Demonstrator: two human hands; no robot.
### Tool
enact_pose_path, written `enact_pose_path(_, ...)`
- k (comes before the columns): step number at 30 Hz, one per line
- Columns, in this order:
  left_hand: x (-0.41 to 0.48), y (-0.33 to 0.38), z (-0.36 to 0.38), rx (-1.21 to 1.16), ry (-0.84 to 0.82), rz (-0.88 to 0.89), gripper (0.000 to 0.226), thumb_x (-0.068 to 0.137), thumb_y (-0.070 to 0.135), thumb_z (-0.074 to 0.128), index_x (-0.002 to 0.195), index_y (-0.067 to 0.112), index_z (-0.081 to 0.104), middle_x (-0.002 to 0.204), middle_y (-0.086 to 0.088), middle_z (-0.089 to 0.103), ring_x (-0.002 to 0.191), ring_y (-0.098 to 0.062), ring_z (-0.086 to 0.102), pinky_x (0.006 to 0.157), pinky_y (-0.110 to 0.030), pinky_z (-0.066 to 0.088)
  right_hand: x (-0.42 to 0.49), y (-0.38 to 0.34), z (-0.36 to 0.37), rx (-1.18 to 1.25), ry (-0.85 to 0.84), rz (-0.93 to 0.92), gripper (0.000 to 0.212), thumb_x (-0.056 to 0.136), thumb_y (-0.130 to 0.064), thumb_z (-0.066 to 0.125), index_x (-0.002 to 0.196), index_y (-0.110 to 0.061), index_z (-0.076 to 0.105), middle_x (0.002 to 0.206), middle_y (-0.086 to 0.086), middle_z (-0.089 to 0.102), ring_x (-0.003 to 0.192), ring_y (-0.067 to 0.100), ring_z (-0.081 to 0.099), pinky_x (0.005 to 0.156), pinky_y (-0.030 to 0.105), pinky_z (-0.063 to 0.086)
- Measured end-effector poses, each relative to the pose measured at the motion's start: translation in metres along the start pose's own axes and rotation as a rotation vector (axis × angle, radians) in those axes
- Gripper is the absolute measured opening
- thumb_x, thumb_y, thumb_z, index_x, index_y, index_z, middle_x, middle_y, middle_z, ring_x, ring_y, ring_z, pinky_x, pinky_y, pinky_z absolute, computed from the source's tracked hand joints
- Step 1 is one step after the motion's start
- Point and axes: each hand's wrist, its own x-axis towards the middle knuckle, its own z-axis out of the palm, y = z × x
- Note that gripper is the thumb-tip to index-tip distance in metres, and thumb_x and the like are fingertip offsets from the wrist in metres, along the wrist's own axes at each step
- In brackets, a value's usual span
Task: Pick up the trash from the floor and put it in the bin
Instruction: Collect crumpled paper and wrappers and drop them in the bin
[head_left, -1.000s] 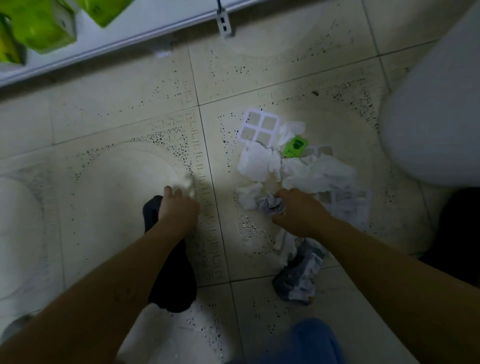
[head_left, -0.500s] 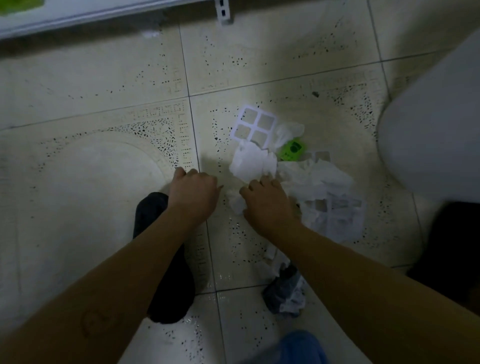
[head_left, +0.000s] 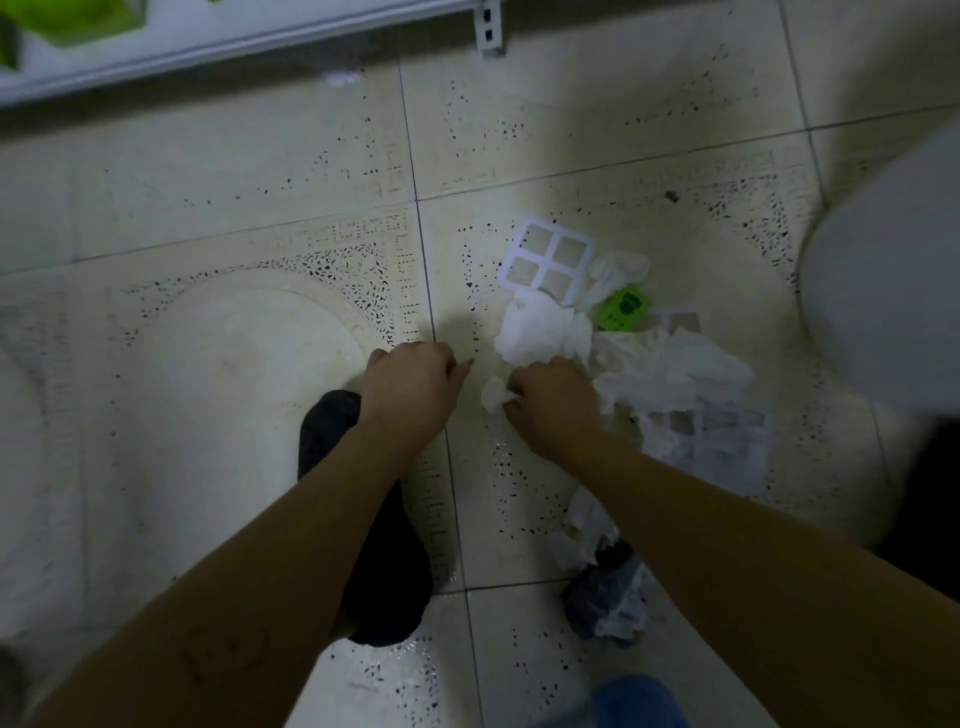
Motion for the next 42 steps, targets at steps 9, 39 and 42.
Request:
enact_pose_path(9,-0.022,0.050,-0.112,-0.319,0.077,-0.043,0.031,0.092,0.032,0.055,0.076,0.011,0.071,0.072,-0.011,0.069,0.064,-0.026,0.063,0.065,-0.036,0.056,-0.043,-0.001,-0.152,0.185,0.192,0.057,0.015,0.086,-0.028,0.055,0.095,-0.021,0.065,0.086,0.002,0.066,0.083,0.021,0.062,0.070,0.025,0.041)
enact_pose_path(39,-0.104,0.446,-0.224,-0.613,0.247,0.397,0.005,0.085,0.018,0.068,0.089,0.018,0.071,0.077,0.003,0.070,0.066,-0.005,0.058,0.059,-0.008,0.040,-0.297,0.254,-0.388,0.639,0.644,0.446,0.052,0.087,-0.019,0.057,0.138,-0.019,0.047,0.142,0.003,0.049,0.127,0.025,0.047,0.106,0.029,0.037)
enact_pose_path(42,-0.097,0.448,-0.216,-0.625,0.171,0.375,0.031,0.084,0.023,0.070,0.114,0.013,0.066,0.103,-0.002,0.071,0.096,-0.013,0.064,0.087,-0.021,0.045,-0.304,0.268,-0.388,0.665,0.551,0.438,0.061,0.087,-0.012,0.054,0.144,-0.024,0.037,0.151,0.002,0.036,0.134,0.024,0.038,0.109,0.027,0.033)
